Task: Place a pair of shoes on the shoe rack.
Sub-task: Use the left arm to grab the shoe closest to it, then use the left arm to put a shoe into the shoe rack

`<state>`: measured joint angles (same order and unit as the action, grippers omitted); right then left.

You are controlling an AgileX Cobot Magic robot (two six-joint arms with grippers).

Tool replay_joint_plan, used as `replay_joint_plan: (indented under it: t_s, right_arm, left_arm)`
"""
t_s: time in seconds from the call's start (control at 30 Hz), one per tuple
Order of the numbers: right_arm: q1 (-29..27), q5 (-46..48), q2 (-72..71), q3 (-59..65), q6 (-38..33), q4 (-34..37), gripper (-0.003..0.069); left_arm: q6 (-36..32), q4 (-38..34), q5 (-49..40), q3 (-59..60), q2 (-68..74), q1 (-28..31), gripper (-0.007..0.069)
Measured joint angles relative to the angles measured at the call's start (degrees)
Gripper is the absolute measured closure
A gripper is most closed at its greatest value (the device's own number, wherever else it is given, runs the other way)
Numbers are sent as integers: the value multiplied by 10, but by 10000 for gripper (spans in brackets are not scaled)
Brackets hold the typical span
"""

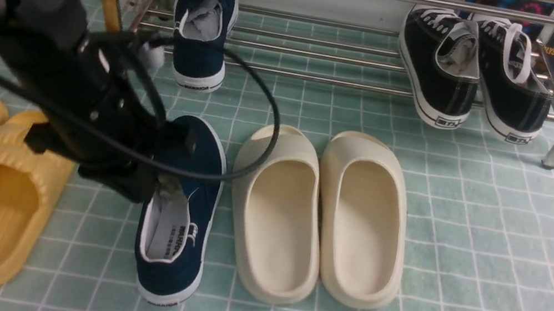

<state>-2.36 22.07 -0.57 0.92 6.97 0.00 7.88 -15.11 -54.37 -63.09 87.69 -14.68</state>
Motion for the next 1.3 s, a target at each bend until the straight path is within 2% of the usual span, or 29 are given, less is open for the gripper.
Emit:
replay_joint_plan:
  t_s: [0.07,0.13,0.23,0.3,0.4,0.47,0.53,0.57,0.63,0.67,0.73,0.97,1.07,1.3]
  right_arm:
    - [0,0,0,0,0,0,419]
    - [0,0,0,0,0,0,419]
    - [0,0,0,0,0,0,419]
    - [0,0,0,0,0,0,419]
    - [0,0,0,0,0,0,419]
    - [0,0,0,0,0,0,419]
    - [0,0,0,0,0,0,419]
    - [0,0,0,0,0,0,419]
    - [0,0,0,0,0,0,419]
    - [0,0,0,0,0,0,419]
    - [0,0,0,0,0,0,419]
    - [0,0,0,0,0,0,419]
    - [0,0,0,0,0,0,419]
    - [0,0,0,0,0,0,419]
  left_arm:
    - [0,1,14,17,3,0,540]
    - [2,1,28,33,15,0,485]
    - [11,-2,58,38,45,0,342]
    - [12,-2,82,38,59,0,272]
    - [12,-1,112,38,76,0,239]
    - [12,1,126,38,83,0,263]
    - [12,7,132,38,90,0,377]
    - [12,7,132,38,90,0,389]
    - [12,10,132,38,90,0,566]
    - [12,10,130,38,90,0,613]
    - [12,12,120,35,90,0,623]
    - [-3,14,-76,-39,36,1,617]
    - [-12,18,-125,-82,8,1,617]
    - [-17,-16,-77,-187,24,1,617]
